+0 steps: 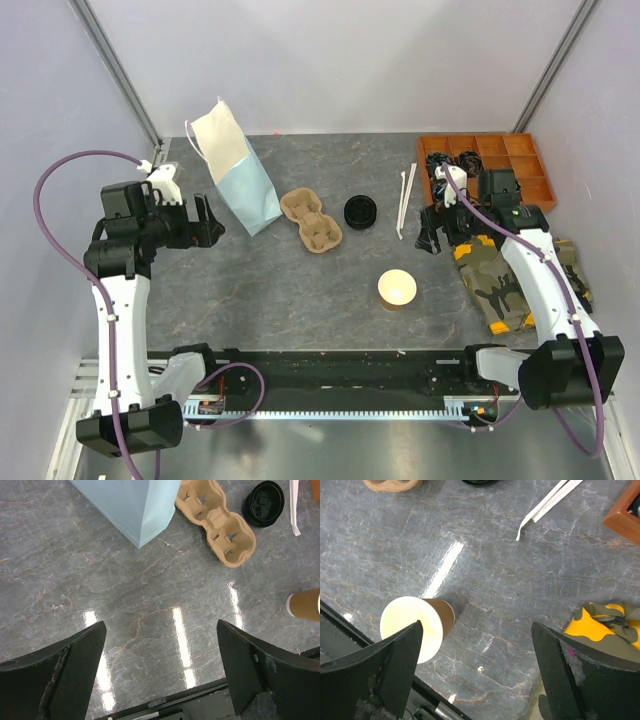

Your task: Pack the takeout coffee

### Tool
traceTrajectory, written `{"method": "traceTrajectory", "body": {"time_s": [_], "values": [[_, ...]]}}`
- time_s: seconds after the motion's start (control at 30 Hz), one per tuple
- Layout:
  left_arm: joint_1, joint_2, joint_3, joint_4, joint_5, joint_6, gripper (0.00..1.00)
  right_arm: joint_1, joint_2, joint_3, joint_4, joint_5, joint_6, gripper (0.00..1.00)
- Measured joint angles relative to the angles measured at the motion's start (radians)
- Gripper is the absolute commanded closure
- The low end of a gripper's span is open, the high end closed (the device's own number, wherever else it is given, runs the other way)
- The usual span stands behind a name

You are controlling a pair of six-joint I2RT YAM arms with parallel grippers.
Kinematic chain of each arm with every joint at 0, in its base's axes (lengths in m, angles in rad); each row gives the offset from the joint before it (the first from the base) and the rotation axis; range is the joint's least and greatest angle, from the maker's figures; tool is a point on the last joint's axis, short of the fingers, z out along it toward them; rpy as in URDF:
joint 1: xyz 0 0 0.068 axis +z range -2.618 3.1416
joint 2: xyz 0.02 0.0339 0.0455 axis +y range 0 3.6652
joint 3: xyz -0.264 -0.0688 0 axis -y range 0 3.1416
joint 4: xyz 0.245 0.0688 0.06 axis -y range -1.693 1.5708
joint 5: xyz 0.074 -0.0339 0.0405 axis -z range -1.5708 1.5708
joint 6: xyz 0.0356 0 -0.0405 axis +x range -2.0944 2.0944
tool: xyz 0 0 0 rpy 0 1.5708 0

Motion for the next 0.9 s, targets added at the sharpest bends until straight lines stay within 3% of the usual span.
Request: {"method": "traceTrajectory", "body": {"time_s": [0.3,0.5,0.9], "values": [[0.000,0.015,-0.001,0.000,0.008,0.002,0.00,0.023,0.045,0.018,-0.082,-0.007,-0.086,0.02],[0.000,0.031,-0.002,-0.001,0.042,0.012,0.00,0.091,0.090,0.028,-0.142,0.025,-0.158,0.08],[0.000,0.043,-0.008,-0.027,0.285,0.067,0.00,0.244,0.167,0.034,-0.182,0.123,-0.224,0.23]]}}
